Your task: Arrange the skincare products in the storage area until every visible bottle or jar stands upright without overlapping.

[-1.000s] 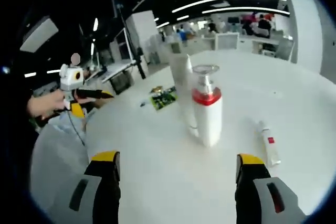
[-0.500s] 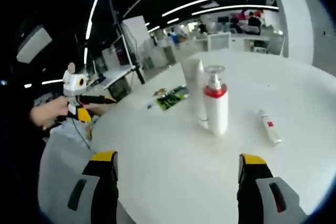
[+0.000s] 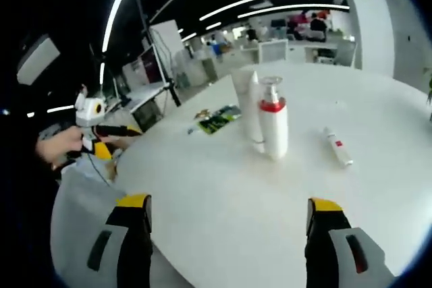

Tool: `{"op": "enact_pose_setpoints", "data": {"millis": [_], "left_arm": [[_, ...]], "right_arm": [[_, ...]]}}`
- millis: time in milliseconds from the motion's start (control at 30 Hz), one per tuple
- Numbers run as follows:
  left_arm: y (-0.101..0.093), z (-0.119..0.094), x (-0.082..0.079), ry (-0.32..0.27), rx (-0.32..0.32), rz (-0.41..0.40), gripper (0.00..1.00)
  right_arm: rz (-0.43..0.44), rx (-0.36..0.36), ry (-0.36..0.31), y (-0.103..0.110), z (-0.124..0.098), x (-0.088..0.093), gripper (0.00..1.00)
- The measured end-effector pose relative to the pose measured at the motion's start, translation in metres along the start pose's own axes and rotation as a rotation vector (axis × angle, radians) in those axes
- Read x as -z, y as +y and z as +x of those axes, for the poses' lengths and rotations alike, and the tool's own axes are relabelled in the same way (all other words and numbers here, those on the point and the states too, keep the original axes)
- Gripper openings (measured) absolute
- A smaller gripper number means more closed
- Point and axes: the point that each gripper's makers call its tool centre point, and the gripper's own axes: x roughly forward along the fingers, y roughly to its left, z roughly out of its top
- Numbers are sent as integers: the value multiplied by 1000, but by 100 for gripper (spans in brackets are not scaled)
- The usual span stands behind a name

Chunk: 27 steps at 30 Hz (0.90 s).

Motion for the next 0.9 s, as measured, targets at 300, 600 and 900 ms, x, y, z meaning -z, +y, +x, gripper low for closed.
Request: {"op": "enact_pose_setpoints", "data": {"millis": [300,600,900], "left_arm": [[-2,-4,-5,-22,-10,-4,99],[-5,-2,-3,-14,-7,-4,99],[-8,-1,-3,0,-6,2,99]], "right_arm": [[2,7,10,2,-2,4,99],[19,14,7,-5,-4,4,98],[18,24,14,-28,3,-4,89]]}}
